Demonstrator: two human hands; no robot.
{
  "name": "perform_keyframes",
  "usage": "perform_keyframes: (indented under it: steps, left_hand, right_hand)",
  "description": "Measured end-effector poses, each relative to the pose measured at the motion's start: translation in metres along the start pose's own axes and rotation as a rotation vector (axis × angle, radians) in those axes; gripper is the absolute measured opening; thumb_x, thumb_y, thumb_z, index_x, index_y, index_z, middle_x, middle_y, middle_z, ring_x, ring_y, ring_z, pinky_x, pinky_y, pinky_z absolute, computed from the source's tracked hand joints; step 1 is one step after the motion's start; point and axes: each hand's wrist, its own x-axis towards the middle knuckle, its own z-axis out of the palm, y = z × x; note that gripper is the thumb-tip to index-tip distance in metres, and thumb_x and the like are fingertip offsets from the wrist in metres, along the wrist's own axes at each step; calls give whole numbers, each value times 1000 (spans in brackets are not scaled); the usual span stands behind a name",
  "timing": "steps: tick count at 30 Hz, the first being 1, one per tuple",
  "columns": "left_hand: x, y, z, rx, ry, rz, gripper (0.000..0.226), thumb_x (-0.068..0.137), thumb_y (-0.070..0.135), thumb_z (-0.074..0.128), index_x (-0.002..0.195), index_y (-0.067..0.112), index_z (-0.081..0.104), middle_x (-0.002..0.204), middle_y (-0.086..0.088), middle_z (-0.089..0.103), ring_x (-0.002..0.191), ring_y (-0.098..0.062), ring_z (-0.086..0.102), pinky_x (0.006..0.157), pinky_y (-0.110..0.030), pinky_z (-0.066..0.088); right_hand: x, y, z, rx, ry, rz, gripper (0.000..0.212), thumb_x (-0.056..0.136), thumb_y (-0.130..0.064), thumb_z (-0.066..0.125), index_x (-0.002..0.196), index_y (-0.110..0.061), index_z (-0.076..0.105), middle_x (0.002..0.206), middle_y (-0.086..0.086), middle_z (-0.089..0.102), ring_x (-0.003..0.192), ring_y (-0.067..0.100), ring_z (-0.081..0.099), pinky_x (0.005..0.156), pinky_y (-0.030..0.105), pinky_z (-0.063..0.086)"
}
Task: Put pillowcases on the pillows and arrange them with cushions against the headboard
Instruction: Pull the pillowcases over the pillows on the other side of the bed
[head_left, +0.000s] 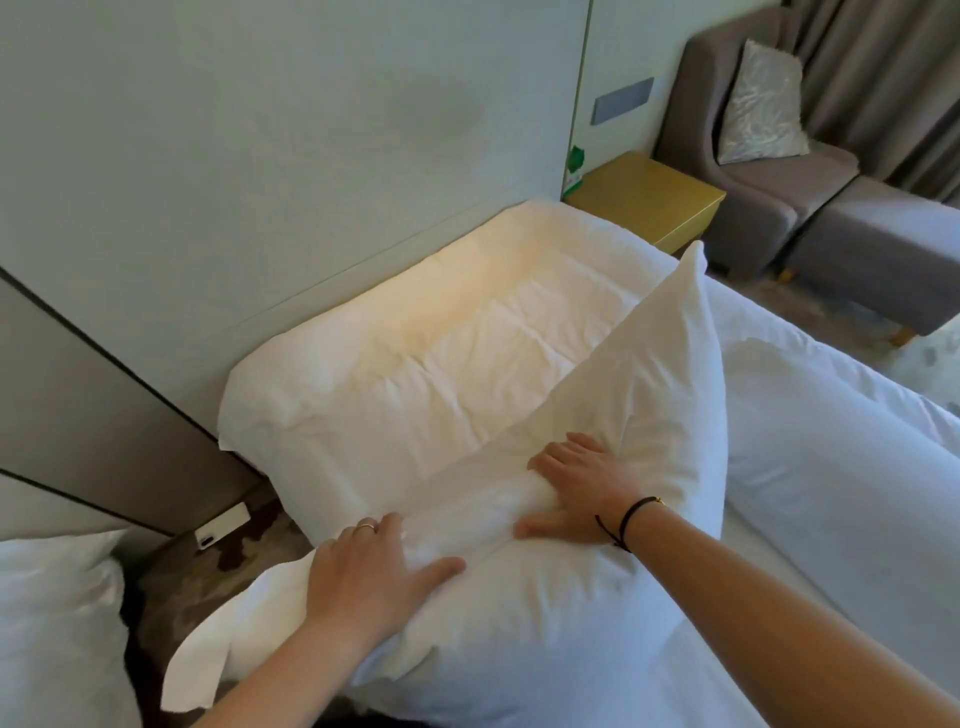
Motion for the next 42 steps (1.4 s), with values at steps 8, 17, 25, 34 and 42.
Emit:
perform_keyframes:
  steps: [8,17,25,34,42]
  left_hand:
    - [44,-13,15,-7,-37,61,79,71,94,15,75,26,55,77,4,66,75,-20,64,64,-35,43]
    - [132,-55,37,-110,-115,179,78,71,93,8,59,24,42,62,4,56,62,-21,55,56,-33,35]
    - [272,-122,12,-266,-103,318,85,70,94,8,59,18,43,56,0,51,69,-23,62,53,-34,34]
    - [410,-195,-128,-396,176,514,75,76,91,25,52,21,37,44,5,42,45,-11,45,41,-26,29]
    - [411,-231,-111,-174,80,415,77,64,97,12,82,31,49,66,10,49,69,-12,60,52,-31,36]
  right_hand:
    - [16,0,15,-100,12,94,69,79,-86,21,84,-27,56,89,-8,62,92,19,56,95,33,37]
    - [85,-6,23,-203,-109,165,65,91,-73,11,60,-25,42,66,-6,59,62,17,52,84,33,38]
    - [238,-1,-37,-234,-285,341,86,66,-91,-8,63,-21,41,59,-6,48,59,21,50,60,34,39]
    - [360,-20,-166,-244,-14,440,77,70,-93,6,61,-23,37,52,-9,44,50,5,37,52,33,29]
    - [408,-26,-138,-136,-176,273,60,75,-85,41,72,-26,42,70,-8,54,69,18,51,66,32,36]
